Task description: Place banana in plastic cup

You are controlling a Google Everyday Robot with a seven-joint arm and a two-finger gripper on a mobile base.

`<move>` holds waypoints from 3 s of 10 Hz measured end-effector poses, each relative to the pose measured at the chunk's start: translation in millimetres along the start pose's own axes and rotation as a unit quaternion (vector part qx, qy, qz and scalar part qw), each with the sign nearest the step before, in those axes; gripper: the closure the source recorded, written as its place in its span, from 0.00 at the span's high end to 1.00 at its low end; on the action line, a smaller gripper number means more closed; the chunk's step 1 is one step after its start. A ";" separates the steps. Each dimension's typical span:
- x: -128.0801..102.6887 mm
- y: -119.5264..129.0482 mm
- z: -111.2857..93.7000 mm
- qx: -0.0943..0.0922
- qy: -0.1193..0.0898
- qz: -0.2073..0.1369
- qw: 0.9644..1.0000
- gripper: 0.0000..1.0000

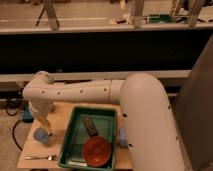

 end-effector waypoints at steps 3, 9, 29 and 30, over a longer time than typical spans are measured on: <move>4.9 2.3 6.7 0.046 0.040 -0.020 0.998 0.00; 13.2 5.7 8.0 0.129 0.099 -0.043 0.986 0.00; 48.7 -35.0 2.9 0.274 0.230 -0.208 0.910 0.00; 47.5 -34.1 5.4 0.275 0.233 -0.214 0.908 0.00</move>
